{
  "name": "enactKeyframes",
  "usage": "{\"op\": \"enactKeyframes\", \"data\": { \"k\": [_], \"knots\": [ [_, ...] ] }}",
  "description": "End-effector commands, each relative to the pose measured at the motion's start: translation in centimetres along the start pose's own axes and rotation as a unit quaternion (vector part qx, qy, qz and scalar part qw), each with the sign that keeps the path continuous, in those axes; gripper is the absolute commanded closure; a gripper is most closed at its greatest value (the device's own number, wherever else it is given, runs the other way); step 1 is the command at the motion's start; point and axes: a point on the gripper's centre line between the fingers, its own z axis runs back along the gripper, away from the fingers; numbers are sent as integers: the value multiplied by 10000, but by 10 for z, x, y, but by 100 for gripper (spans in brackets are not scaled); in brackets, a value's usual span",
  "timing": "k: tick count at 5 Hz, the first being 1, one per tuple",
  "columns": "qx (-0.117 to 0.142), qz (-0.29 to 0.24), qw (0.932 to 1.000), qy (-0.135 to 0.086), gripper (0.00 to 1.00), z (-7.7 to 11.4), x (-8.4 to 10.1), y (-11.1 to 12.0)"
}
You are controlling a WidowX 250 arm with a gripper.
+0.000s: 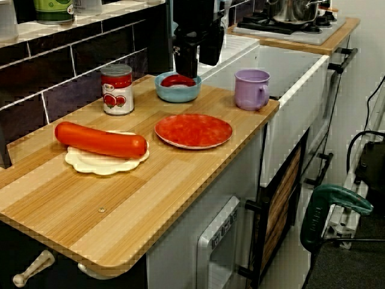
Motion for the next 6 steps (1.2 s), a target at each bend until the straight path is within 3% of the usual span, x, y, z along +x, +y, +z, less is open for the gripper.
{"op": "enactKeyframes", "data": {
  "k": [1, 2, 4, 6],
  "knots": [
    [217, 425, 9980, -426, 0, 8, 14, -17],
    [318, 682, 9958, -526, 0, 4, 22, -20],
    [368, 971, 9936, -451, 0, -5, 37, -18],
    [435, 1163, 9911, -484, 0, -15, 42, -17]
  ]
}}
